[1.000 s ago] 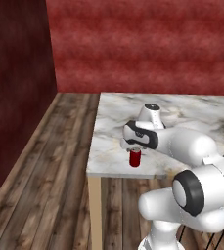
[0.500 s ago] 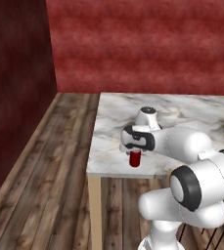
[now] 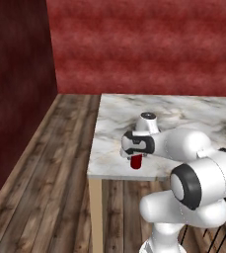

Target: Four empty soda cans are scattered around the kitchen. Gather all the cans and cluster them next to the stove for recycling.

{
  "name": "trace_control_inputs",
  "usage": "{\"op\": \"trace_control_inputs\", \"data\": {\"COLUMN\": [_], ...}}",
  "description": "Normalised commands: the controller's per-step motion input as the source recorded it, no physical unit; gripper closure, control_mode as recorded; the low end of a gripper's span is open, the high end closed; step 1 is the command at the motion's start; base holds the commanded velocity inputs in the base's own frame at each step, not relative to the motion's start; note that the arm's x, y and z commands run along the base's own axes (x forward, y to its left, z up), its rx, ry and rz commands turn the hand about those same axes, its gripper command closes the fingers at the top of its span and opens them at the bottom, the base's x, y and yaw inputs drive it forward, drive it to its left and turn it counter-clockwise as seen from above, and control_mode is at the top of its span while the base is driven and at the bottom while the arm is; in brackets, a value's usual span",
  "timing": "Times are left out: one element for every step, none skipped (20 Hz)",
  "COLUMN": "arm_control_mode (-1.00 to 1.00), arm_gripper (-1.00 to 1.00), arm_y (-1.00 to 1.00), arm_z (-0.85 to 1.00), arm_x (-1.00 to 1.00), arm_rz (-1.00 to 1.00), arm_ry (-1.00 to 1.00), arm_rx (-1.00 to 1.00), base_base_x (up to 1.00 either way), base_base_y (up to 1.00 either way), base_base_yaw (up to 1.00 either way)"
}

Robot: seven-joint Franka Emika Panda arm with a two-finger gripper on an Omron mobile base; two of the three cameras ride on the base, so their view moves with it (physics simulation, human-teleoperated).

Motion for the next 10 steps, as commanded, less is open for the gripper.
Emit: {"op": "trace_control_inputs", "data": {"arm_control_mode": [-1.0, -1.0, -1.0, -1.0, -1.0, -1.0, -1.0, -1.0, -1.0, -1.0], "arm_gripper": [-1.0, -1.0, -1.0, -1.0, 1.0, 1.0, 1.0, 1.0, 1.0, 1.0], "arm_y": [0.0, 0.0, 0.0, 0.0, 0.0, 0.0, 0.0, 0.0, 0.0, 0.0], "arm_z": [-0.16, -0.16, -0.18, -0.18, -0.19, -0.27, -0.29, -0.32, -0.32, -0.32], "arm_x": [0.01, 0.04, 0.01, 0.0, 0.0, 0.09, 0.19, 0.28, 0.29, 0.19], "arm_rz": [0.0, 0.0, 0.0, 0.0, 0.0, 0.0, 0.0, 0.0, 0.0, 0.0], "arm_ry": [0.01, 0.01, 0.01, 0.02, 0.03, 0.05, 0.06, 0.07, 0.05, 0.03], "arm_rx": [0.0, 0.0, 0.0, 0.0, 0.0, 0.0, -0.01, -0.01, -0.01, -0.01], "base_base_x": [0.0, 0.0, 0.0, 0.0, 0.0, 0.0, 0.0, 0.0, 0.0, 0.0], "base_base_y": [0.0, 0.0, 0.0, 0.0, 0.0, 0.0, 0.0, 0.0, 0.0, 0.0], "base_base_yaw": [0.0, 0.0, 0.0, 0.0, 0.0, 0.0, 0.0, 0.0, 0.0, 0.0]}}
